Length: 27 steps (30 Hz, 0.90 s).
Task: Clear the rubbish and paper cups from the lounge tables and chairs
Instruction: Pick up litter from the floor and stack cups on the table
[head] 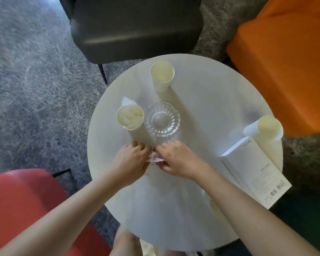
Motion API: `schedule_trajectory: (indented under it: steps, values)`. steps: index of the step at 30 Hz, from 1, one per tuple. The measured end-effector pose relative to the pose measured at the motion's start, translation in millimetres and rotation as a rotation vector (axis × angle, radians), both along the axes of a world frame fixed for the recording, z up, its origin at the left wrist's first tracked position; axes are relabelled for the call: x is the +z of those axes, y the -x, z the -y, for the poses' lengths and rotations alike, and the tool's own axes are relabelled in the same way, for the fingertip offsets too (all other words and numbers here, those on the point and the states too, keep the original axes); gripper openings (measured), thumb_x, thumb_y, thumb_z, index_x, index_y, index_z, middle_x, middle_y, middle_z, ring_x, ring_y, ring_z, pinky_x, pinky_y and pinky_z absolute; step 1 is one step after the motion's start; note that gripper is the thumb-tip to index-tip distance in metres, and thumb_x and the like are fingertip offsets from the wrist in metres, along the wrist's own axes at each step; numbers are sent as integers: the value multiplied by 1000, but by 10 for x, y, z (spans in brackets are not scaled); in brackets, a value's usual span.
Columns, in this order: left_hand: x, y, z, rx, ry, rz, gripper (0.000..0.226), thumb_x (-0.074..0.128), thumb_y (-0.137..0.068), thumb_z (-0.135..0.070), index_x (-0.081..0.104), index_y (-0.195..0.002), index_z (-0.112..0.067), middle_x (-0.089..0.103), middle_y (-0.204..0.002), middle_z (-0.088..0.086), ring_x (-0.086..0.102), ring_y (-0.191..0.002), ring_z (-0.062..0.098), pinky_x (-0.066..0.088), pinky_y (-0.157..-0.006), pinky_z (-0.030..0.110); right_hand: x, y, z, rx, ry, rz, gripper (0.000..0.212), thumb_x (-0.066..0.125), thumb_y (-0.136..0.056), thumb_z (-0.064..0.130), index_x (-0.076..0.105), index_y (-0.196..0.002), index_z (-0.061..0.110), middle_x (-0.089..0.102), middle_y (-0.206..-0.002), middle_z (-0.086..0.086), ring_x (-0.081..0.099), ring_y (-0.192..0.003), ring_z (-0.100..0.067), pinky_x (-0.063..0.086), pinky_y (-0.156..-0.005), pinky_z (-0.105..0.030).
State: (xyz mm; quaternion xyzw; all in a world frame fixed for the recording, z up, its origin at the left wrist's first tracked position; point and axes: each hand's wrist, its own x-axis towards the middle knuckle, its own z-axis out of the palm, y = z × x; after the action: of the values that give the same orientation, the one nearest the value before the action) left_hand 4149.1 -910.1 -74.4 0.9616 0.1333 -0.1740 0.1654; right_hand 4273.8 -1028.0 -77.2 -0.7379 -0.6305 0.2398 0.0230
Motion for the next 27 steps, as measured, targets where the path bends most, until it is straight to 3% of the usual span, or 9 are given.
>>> schedule_trajectory:
  steps: [5, 9, 13, 18, 20, 24, 27]
  values:
    - [-37, 210, -203, 59, -44, 82, 51, 58, -78, -51, 56, -114, -15, 60, -101, 6, 54, -98, 31, 42, -75, 37, -66, 127, -57, -56, -13, 37, 61, 54, -81, 47, 37, -132, 19, 48, -123, 0, 45, -104, -24, 33, -89, -36]
    - [-32, 292, -320, 97, -27, 87, 64, 59, -73, -59, 52, -121, -18, 58, -111, 2, 53, -106, 27, 42, -79, 38, -3, 263, -76, -155, -42, -29, 65, 65, -72, 43, 43, -130, 23, 36, -138, -4, 47, -108, -28, 32, -89, -38]
    - [-73, 349, -445, 48, -4, 83, 70, 50, -74, -66, 43, -128, -23, 54, -118, -3, 49, -110, 22, 40, -84, 33, 24, 307, -25, -280, -107, -47, 68, 72, -66, 46, 51, -126, 23, 44, -130, -9, 50, -110, -30, 34, -94, -41]
    - [-61, 384, -649, -55, 53, 121, 80, 38, -73, -74, 40, -132, -22, 52, -124, -5, 46, -114, 20, 37, -90, 33, 1, 422, -4, -419, -102, 23, 69, 66, -65, 60, 55, -121, 20, 52, -121, -4, 50, -110, -25, 30, -97, -37]
    - [-5, 398, -782, -63, 115, 206, 76, 33, -75, -70, 46, -128, -17, 56, -120, -2, 51, -110, 21, 39, -89, 33, -5, 478, -20, -493, -148, 51, 66, 63, -68, 62, 58, -117, 17, 56, -115, -4, 54, -104, -24, 32, -93, -37]
    - [108, 338, -1053, -9, 253, 526, 52, 49, -78, -48, 48, -112, -10, 62, -99, 9, 59, -88, 20, 50, -76, 34, -9, 543, -70, -657, -287, 87, 59, 58, -73, 57, 60, -113, 13, 59, -110, -5, 57, -97, -25, 30, -89, -36]
    - [137, 175, -1172, 13, 223, 608, 71, 62, -72, -49, 35, -126, -11, 48, -122, 18, 44, -112, 25, 41, -94, 39, 16, 600, -71, -764, -348, 114, 56, 52, -75, 55, 60, -113, 15, 60, -109, -4, 57, -96, -24, 30, -87, -33]
